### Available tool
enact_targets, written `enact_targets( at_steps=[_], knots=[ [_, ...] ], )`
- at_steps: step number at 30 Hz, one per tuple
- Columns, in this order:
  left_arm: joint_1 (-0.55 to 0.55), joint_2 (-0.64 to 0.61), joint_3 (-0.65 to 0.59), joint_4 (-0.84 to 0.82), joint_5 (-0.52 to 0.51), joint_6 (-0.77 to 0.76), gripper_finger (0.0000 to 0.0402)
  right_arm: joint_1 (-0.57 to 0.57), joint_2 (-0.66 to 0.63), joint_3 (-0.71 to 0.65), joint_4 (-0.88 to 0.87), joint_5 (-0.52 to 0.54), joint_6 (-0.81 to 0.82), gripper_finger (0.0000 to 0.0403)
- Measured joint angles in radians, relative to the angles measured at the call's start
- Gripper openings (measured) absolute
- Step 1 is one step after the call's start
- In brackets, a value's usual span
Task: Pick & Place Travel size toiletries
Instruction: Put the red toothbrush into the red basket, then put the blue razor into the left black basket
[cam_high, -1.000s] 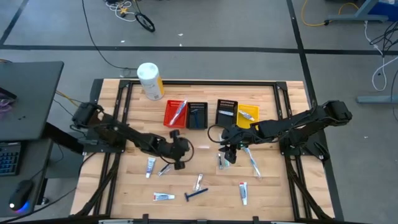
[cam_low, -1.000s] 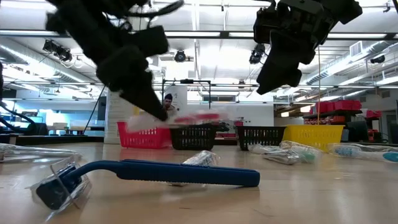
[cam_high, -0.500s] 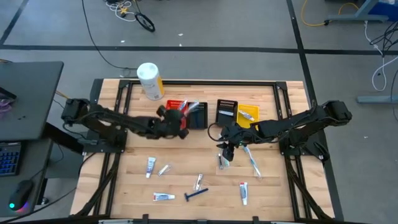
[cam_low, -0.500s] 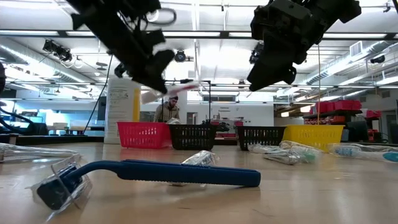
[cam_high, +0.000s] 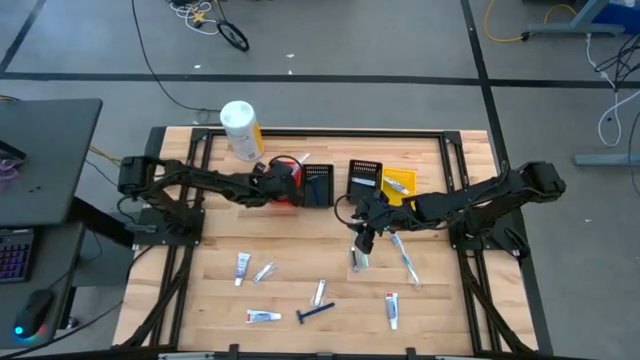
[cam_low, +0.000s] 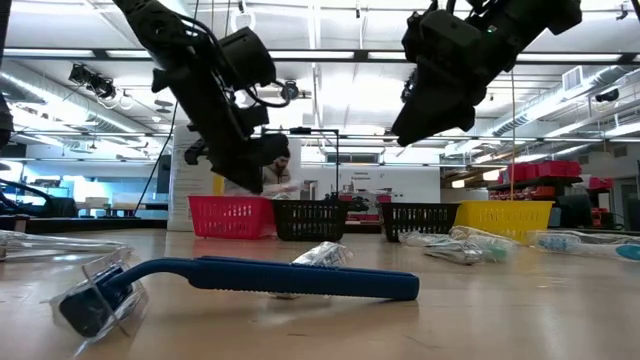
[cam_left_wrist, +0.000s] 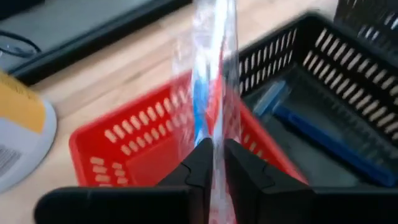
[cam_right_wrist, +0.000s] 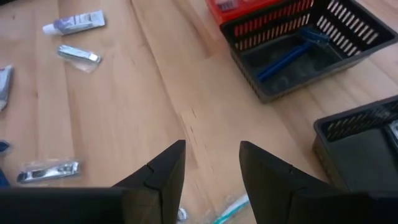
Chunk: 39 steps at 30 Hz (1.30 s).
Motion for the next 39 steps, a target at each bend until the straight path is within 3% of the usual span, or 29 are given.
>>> enact_targets(
  at_steps=[15,27,34,39],
  knots=[
    [-0.069,-0.030,0.000,-0.013,0.071,0.043,0.0136,0.000,0.000,0.000,0.019,0.001,0.000,0.0161],
    [-0.289,-0.228,0.006,-0.013,0.135,0.112,0.0131,-0.001,0.000,0.000,0.046,0.052,0.000,0.0161],
    [-0.444,-0.198,0.005,0.004,0.144,0.105,0.0128,-0.008,0.000,0.000,0.046,0.052,-0.059,0.0161],
    [-0.533,-0.112,0.005,0.176,0.203,0.124,0.0128,-0.016,0.000,0.001,0.047,0.052,-0.079,0.0161]
  ],
)
